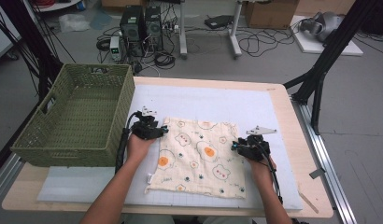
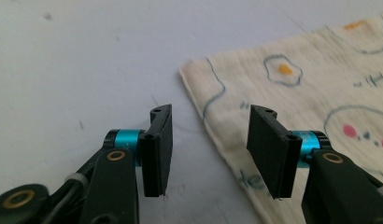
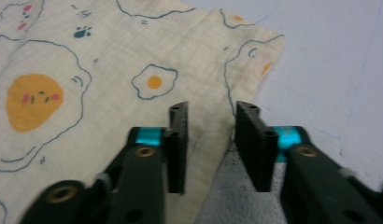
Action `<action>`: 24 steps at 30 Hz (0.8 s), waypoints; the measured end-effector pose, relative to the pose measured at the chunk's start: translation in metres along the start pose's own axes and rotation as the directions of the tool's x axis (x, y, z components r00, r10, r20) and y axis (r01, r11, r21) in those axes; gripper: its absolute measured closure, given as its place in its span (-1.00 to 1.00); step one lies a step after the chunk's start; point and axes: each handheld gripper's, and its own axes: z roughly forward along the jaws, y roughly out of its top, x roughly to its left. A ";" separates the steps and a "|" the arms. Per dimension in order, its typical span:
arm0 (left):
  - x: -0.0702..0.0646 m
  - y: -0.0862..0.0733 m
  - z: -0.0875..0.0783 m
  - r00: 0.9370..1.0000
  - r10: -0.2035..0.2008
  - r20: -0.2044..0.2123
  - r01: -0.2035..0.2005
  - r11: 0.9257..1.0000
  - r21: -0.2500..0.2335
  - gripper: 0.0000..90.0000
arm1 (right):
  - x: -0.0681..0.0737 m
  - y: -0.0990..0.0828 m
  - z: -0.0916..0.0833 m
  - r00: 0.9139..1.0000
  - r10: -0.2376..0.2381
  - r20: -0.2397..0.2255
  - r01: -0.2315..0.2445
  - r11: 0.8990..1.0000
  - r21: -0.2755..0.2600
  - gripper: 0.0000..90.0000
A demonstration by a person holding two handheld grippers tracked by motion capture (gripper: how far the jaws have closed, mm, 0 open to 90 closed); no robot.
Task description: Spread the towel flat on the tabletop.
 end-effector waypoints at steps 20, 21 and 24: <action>-0.019 0.002 -0.002 0.995 0.103 -0.010 -0.103 0.995 0.003 0.33 | -0.007 0.006 0.001 0.994 -0.011 0.106 0.013 1.000 -0.019 0.63; -0.019 0.002 -0.005 0.996 0.094 0.002 -0.094 0.996 0.004 0.26 | -0.007 0.006 -0.002 0.995 -0.006 0.101 0.009 1.000 -0.030 0.59; -0.022 -0.004 -0.015 0.996 0.086 0.009 -0.086 0.995 -0.047 0.17 | -0.007 0.005 -0.011 0.997 0.001 0.083 0.002 0.999 -0.042 0.45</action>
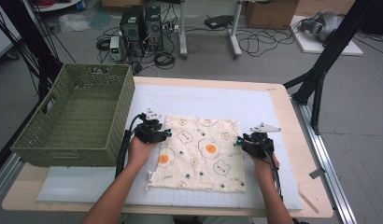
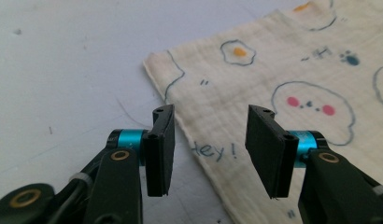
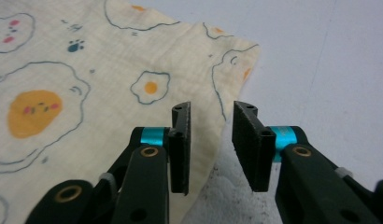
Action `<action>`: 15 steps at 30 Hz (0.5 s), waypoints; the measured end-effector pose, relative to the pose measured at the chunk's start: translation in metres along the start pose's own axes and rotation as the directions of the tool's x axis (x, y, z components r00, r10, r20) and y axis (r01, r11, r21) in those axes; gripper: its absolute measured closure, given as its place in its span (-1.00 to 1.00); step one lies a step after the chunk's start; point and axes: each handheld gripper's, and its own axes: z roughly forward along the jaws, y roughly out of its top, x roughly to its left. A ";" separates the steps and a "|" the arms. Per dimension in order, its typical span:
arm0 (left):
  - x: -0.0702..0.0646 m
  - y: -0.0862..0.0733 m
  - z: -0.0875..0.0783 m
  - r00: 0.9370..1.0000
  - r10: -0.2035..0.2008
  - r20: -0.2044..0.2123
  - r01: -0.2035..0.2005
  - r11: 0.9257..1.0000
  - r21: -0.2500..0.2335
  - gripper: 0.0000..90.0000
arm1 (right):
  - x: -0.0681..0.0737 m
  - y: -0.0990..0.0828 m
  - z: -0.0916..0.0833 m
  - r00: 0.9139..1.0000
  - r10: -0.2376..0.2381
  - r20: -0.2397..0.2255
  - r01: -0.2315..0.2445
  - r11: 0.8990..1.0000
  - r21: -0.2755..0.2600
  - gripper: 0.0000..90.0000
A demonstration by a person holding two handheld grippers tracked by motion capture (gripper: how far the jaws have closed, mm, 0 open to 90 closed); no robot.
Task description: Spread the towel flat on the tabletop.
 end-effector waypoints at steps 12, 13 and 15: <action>-0.013 -0.023 -0.015 0.992 0.027 0.125 -0.034 0.998 0.054 0.18 | 0.010 -0.016 -0.031 0.997 -0.047 -0.054 0.049 0.998 0.026 0.28; -0.015 -0.026 -0.015 0.991 0.042 0.127 -0.048 0.998 0.045 0.14 | 0.011 -0.018 -0.032 0.997 -0.052 -0.059 0.054 0.998 0.027 0.27; -0.018 -0.028 -0.015 0.991 0.068 0.114 -0.073 0.997 0.040 0.05 | 0.014 -0.022 -0.034 0.996 -0.048 -0.071 0.050 0.998 0.032 0.21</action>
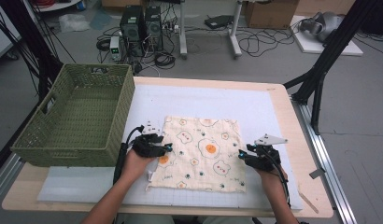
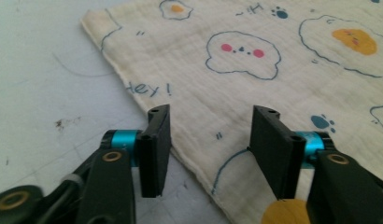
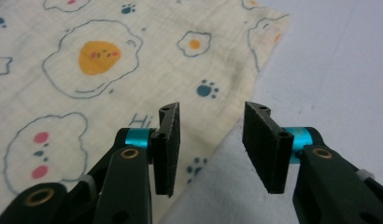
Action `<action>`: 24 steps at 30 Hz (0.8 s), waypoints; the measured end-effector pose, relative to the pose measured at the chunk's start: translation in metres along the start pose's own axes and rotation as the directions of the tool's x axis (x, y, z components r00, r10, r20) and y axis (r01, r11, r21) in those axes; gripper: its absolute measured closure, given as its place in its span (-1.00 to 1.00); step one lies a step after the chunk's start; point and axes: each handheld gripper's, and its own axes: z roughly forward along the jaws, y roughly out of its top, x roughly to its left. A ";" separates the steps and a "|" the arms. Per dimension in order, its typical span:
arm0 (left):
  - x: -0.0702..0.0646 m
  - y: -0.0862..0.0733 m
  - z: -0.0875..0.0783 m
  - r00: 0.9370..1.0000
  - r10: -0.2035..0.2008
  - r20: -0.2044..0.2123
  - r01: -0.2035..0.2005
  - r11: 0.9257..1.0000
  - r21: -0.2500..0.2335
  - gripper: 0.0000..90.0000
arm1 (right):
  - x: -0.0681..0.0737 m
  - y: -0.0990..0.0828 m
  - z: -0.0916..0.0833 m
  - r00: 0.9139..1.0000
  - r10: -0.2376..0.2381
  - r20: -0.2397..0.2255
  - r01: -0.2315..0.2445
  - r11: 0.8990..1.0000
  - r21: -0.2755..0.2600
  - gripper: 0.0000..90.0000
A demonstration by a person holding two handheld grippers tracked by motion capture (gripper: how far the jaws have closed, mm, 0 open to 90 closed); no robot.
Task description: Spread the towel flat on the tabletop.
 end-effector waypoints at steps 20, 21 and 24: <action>0.007 -0.014 -0.020 0.998 0.009 -0.067 -0.010 1.000 -0.019 0.91 | 0.021 0.000 0.013 0.999 -0.027 -0.040 0.030 0.997 0.066 0.93; 0.007 -0.015 -0.021 0.998 0.005 -0.065 -0.007 1.000 -0.021 0.91 | 0.020 0.000 0.012 0.999 -0.035 -0.030 0.037 0.997 0.072 0.94; 0.006 -0.016 -0.021 0.999 0.005 -0.052 -0.006 1.000 -0.028 0.90 | 0.015 -0.001 0.009 1.000 -0.024 -0.008 0.025 0.997 0.079 0.94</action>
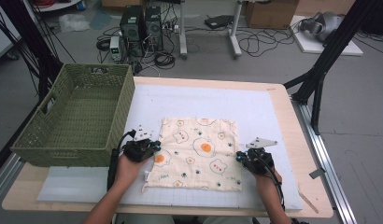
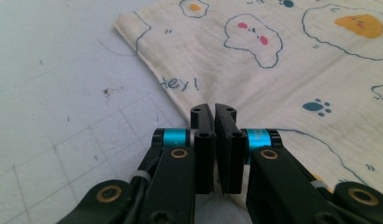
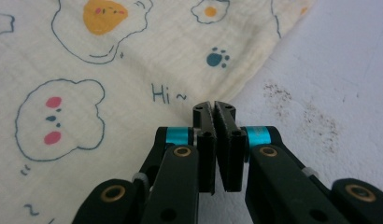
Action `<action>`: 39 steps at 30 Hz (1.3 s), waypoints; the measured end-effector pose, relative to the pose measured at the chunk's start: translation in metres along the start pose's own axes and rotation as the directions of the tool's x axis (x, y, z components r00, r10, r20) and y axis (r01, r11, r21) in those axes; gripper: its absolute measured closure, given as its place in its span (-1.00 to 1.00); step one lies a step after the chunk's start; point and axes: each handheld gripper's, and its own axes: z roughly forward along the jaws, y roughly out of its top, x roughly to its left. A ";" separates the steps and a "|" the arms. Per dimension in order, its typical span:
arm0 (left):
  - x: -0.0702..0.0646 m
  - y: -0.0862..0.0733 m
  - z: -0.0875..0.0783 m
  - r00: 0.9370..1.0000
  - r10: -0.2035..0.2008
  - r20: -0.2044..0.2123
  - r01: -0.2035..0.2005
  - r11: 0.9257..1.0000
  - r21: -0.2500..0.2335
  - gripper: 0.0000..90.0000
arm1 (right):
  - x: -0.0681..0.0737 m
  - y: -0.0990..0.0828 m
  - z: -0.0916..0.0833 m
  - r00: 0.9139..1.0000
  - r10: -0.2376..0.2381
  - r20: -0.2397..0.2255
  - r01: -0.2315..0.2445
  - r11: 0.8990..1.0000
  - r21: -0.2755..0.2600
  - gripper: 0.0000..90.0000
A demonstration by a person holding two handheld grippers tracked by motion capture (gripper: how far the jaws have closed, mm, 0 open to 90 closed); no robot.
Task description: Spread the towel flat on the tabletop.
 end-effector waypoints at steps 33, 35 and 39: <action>0.007 0.010 -0.027 0.995 -0.099 0.000 0.095 0.959 -0.265 -0.43 | 0.007 -0.015 -0.042 0.999 -0.031 0.023 0.034 0.989 -0.147 -0.42; 0.008 0.011 -0.028 0.996 -0.091 0.020 0.093 0.954 -0.284 -0.60 | 0.004 -0.012 -0.045 0.998 -0.028 0.051 0.038 0.982 -0.187 -0.59; 0.007 0.012 -0.030 0.995 -0.076 0.065 0.093 0.941 -0.325 -0.60 | 0.001 -0.010 -0.050 0.996 -0.047 0.081 0.065 0.969 -0.237 -0.74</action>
